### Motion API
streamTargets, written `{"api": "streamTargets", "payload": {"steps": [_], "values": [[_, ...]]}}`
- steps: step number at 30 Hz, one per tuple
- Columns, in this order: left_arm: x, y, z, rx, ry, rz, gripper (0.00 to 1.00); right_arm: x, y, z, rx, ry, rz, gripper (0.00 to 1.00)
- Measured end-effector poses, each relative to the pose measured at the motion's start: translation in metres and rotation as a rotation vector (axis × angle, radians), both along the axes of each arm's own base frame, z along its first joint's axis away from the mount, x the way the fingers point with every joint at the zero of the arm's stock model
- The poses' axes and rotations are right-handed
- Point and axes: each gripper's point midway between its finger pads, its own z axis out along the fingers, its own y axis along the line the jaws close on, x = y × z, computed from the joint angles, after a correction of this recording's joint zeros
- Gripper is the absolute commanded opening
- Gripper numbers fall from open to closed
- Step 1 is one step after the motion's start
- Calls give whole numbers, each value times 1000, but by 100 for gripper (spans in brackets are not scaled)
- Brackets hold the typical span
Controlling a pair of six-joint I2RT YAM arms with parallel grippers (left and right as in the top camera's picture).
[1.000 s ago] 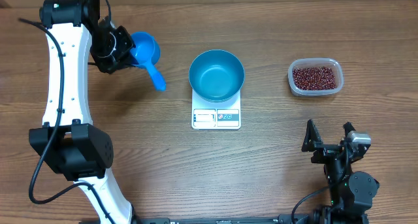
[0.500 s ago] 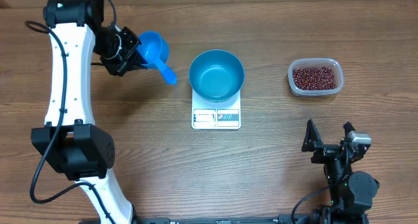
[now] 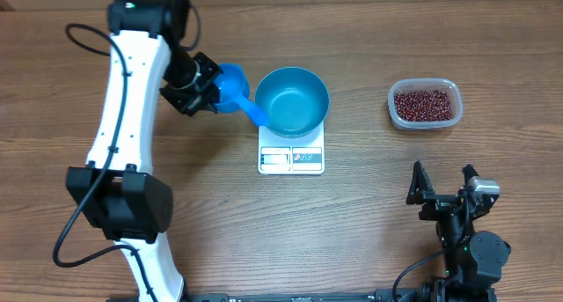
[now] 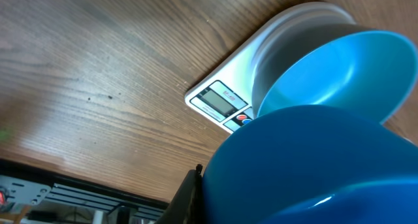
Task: Scoop item into bowl and weigh 150g on scale
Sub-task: 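Lift the blue scoop with the left gripper and carry it over the bowl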
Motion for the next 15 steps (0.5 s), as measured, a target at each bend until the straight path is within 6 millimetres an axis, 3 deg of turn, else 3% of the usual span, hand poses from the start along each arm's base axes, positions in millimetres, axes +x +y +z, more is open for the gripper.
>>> {"api": "streamTargets", "payload": {"steps": [15], "values": [[-18, -45, -7, 187, 15, 59, 4, 0, 0, 0, 0, 0, 0, 100]]}}
